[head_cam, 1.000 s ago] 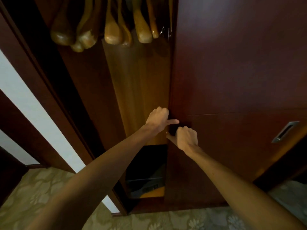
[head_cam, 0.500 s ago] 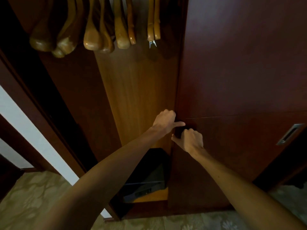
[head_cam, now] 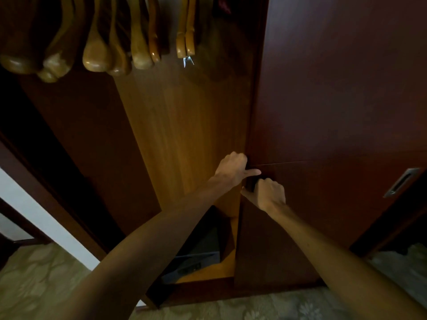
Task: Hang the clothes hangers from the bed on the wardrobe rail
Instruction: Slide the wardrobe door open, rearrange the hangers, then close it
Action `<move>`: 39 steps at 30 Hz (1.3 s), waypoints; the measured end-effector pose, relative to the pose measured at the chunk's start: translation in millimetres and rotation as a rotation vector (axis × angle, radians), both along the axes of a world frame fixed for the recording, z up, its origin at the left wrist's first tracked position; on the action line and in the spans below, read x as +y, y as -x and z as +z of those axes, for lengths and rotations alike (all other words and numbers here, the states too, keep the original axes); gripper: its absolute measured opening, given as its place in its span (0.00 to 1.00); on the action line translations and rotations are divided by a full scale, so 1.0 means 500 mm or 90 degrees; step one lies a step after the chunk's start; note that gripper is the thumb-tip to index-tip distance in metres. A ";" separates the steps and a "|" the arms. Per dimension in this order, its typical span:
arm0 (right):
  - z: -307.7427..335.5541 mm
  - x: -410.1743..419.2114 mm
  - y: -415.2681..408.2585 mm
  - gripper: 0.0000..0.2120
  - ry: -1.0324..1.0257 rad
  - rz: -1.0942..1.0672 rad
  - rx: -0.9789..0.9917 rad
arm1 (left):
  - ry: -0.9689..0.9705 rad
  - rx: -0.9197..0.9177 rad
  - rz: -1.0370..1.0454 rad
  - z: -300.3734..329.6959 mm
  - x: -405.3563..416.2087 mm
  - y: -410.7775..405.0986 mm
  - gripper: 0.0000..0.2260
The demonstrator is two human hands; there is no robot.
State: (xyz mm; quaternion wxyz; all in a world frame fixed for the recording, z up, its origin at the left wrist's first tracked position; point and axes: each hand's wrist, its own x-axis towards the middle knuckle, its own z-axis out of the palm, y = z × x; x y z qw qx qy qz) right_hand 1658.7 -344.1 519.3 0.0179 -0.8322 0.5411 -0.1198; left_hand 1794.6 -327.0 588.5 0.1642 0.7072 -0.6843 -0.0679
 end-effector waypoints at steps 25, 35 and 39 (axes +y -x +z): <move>0.030 -0.052 0.119 0.25 -0.064 -0.011 0.010 | 0.042 -0.047 0.026 -0.002 -0.039 0.132 0.22; 0.150 -0.046 0.106 0.16 -0.114 0.077 -0.029 | 0.014 -0.061 0.042 0.097 -0.002 0.108 0.25; 0.318 -0.012 0.057 0.12 -0.033 0.129 -0.105 | 0.123 -0.053 0.054 0.241 0.018 0.040 0.19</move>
